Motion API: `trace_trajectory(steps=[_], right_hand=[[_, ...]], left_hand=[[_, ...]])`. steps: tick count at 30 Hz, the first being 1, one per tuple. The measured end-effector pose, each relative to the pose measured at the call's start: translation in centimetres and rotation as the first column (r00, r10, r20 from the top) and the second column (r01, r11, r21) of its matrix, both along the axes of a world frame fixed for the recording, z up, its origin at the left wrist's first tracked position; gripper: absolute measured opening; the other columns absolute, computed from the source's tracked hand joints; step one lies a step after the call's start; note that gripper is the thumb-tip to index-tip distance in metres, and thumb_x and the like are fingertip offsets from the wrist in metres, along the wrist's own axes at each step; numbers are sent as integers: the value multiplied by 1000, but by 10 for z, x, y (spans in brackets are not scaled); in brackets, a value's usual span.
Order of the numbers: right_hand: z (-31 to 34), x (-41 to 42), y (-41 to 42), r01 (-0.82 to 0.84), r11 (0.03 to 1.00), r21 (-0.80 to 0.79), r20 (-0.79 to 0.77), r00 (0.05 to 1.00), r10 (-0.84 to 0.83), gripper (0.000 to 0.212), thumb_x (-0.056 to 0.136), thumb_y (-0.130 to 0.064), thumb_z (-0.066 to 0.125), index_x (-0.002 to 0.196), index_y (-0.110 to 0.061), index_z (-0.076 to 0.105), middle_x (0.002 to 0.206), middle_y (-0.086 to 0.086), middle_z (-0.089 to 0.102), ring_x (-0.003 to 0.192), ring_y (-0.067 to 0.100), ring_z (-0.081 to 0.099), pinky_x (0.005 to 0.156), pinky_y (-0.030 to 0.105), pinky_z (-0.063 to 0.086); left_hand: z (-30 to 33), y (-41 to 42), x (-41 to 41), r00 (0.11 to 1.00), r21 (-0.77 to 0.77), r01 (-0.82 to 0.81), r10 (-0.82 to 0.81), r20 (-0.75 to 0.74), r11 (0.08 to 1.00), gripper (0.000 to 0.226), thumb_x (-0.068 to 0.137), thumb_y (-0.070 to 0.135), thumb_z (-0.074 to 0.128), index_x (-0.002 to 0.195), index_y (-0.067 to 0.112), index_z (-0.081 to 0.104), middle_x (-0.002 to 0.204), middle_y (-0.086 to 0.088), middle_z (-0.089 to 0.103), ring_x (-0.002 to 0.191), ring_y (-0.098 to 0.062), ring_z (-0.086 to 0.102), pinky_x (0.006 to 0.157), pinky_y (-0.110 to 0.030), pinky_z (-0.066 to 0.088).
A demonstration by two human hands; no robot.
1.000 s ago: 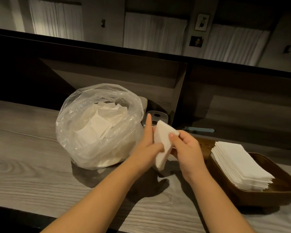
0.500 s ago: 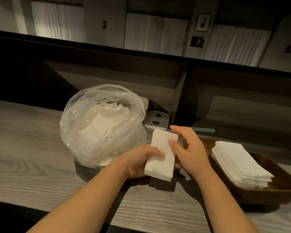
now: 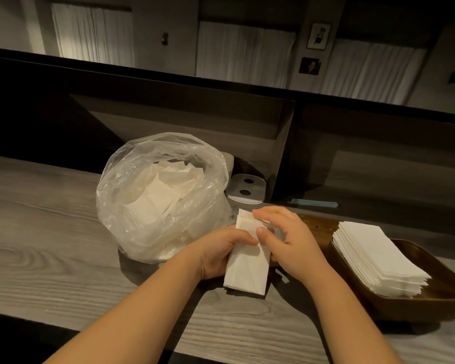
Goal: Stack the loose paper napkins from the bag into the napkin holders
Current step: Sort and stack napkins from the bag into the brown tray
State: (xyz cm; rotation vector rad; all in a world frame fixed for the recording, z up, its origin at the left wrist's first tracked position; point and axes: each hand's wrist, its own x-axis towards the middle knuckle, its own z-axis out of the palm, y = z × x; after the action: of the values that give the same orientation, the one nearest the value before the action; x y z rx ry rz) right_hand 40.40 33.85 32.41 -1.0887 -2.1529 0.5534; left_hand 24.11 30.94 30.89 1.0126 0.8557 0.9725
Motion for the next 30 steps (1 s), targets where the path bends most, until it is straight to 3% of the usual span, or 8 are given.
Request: trace_trajectory(steps=[4, 6, 8, 12, 17, 21, 26, 30], right_hand=[[0, -2, 0, -23, 998, -56, 11, 1000, 24, 42, 98, -32, 56, 137, -40, 45, 131, -27, 36, 129, 2, 34, 102, 31, 44], [-1, -1, 1, -50, 991, -121, 9, 999, 52, 25, 95, -32, 59, 117, -41, 51, 121, -23, 46, 109, 6, 53, 71, 23, 55], [-2, 1, 2, -47, 984, -172, -95, 995, 31, 11, 93, -28, 63, 103, -32, 58, 106, -12, 56, 82, 10, 62, 52, 15, 49], [0, 8, 7, 51, 980, -194, -364, 924, -120, 5, 94, -24, 62, 98, -26, 60, 98, -7, 63, 88, 8, 62, 62, 18, 49], [-10, 6, 14, 141, 944, -297, -443, 856, -267, 14, 96, -19, 58, 106, -28, 54, 107, -5, 62, 95, 10, 61, 67, 21, 52], [-18, 3, 15, 38, 893, -449, -461, 846, -268, 32, 93, -6, 59, 117, -25, 52, 111, 0, 57, 96, 17, 61, 64, 26, 57], [-27, 4, 18, -37, 910, -413, -442, 882, -165, 52, 86, -7, 70, 125, -32, 47, 122, -2, 52, 108, 21, 58, 83, 40, 60], [-32, 6, 24, -13, 891, -453, -378, 908, -179, 65, 84, -5, 73, 135, -31, 42, 122, -3, 49, 108, 20, 57, 82, 34, 60]], left_hand=[[0, -1, 1, 998, 8, 37, -36, -49, 999, 23, 94, 1, 49, 110, 14, 59, 82, -4, 75, 78, -17, 72, 74, -33, 55], [0, 0, 2, 997, -13, 56, -57, -43, 998, 23, 93, 3, 53, 113, 12, 58, 88, -7, 74, 84, -20, 71, 81, -36, 56], [1, 0, -1, 994, -13, 95, -95, -60, 995, 28, 89, 7, 59, 117, 12, 57, 96, -10, 74, 91, -23, 71, 89, -38, 55], [2, 5, -7, 974, 77, -84, 99, -206, 993, 26, 92, 5, 61, 115, 17, 60, 107, -7, 69, 100, -21, 65, 83, -32, 56], [-12, 12, -4, 842, 312, -441, 508, -181, 842, 27, 89, 14, 68, 113, 24, 61, 112, 3, 61, 105, -18, 56, 78, -28, 54], [-17, 11, 0, 849, 439, -286, 438, -296, 852, 49, 95, 10, 59, 128, 43, 45, 120, 4, 53, 104, -16, 59, 83, -28, 58], [-13, 8, -1, 883, 495, -62, 279, -378, 867, 88, 86, -4, 60, 132, 59, 19, 126, 10, 37, 107, -18, 51, 86, -25, 55], [-15, 10, -2, 867, 519, -108, 336, -368, 848, 86, 81, 4, 59, 132, 58, 17, 125, 0, 37, 102, -21, 52, 81, -28, 57]])
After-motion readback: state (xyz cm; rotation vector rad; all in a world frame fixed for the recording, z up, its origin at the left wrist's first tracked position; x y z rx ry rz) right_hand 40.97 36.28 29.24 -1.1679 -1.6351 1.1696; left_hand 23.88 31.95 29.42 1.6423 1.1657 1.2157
